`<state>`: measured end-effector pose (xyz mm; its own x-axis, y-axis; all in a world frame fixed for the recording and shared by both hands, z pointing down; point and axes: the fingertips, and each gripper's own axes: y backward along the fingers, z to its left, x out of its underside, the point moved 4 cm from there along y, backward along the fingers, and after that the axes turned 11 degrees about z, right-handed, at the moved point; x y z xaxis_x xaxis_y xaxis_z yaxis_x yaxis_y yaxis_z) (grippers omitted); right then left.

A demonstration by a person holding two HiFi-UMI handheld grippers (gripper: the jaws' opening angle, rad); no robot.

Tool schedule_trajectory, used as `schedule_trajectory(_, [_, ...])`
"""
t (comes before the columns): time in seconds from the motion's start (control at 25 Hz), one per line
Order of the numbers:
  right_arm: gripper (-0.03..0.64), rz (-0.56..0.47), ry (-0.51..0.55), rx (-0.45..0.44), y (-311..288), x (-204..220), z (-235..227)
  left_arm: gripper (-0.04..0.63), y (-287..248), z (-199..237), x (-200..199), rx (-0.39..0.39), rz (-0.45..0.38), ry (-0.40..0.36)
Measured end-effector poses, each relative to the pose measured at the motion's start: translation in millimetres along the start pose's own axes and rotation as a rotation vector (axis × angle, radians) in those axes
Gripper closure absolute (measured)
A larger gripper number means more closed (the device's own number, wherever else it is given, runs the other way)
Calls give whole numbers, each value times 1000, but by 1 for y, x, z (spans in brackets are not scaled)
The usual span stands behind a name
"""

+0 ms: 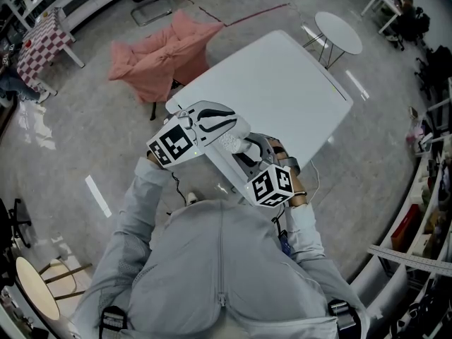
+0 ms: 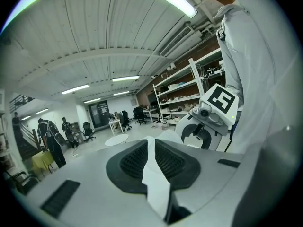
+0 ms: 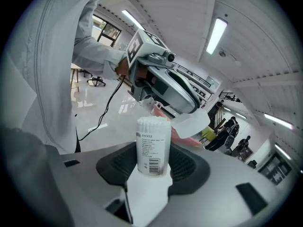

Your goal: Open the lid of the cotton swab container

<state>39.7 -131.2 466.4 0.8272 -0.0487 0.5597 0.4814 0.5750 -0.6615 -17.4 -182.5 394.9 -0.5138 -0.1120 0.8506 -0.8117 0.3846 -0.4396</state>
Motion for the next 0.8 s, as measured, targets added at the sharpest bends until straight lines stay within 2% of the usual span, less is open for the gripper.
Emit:
schedule_trajectory(0.16, [396,-39,-104,11,3,0,-8,534,10,0,-7,-14,-66,8])
schedule_trajectory(0.28, [396,-58,-166,20,5,4,-14,534,16,-1,-9,-52,-109,28])
schedule_trajectory(0.4, [396,-71,-216,29,8,8,-21,534,30,12,-12,-128,-182,97])
schedule_trajectory(0.52, [396,-103,-274,46,13,9,-31,534,45,30,-8,-218,-217,183])
schedule_trajectory(0.8, [396,-190,-401,97,29,6,-62,535,66,55,10,-393,-204,307])
